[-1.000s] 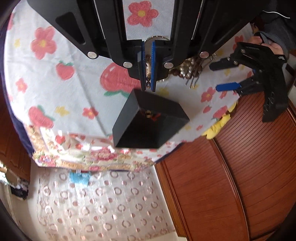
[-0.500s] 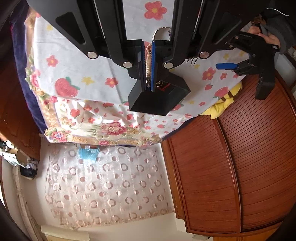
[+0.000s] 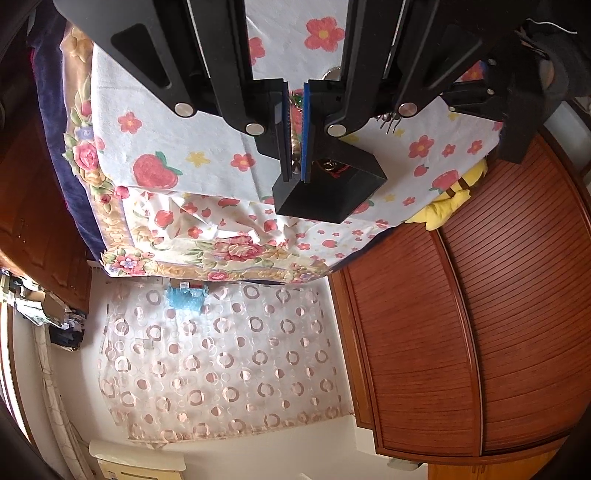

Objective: Organize jewelry

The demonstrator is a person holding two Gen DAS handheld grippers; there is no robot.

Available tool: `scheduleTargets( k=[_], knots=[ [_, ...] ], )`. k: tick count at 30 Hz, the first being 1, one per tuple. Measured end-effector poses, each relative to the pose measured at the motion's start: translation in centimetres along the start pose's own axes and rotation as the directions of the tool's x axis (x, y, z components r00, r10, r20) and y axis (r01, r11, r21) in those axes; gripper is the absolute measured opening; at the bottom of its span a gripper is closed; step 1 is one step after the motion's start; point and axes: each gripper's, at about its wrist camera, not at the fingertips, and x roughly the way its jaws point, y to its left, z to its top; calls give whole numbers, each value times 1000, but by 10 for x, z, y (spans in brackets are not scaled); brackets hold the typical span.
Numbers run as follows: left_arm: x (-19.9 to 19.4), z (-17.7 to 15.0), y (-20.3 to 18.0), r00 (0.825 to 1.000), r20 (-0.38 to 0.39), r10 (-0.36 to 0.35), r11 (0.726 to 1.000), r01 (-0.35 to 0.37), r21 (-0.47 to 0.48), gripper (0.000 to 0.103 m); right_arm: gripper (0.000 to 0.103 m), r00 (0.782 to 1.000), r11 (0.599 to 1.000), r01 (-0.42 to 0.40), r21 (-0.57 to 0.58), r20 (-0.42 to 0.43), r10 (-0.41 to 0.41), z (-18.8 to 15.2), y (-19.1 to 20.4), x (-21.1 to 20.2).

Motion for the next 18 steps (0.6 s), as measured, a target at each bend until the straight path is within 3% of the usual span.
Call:
scheduleTargets(
  k=[12, 18],
  knots=[
    [12, -3, -5, 991, -66, 117, 983, -106, 147, 29, 6, 999, 1000, 0, 15, -36, 0, -13, 0, 11],
    [7, -1, -3, 993, -52, 104, 984, -95, 150, 13, 6, 999, 1000, -4, 14, -38, 4, -13, 0, 13]
  ],
)
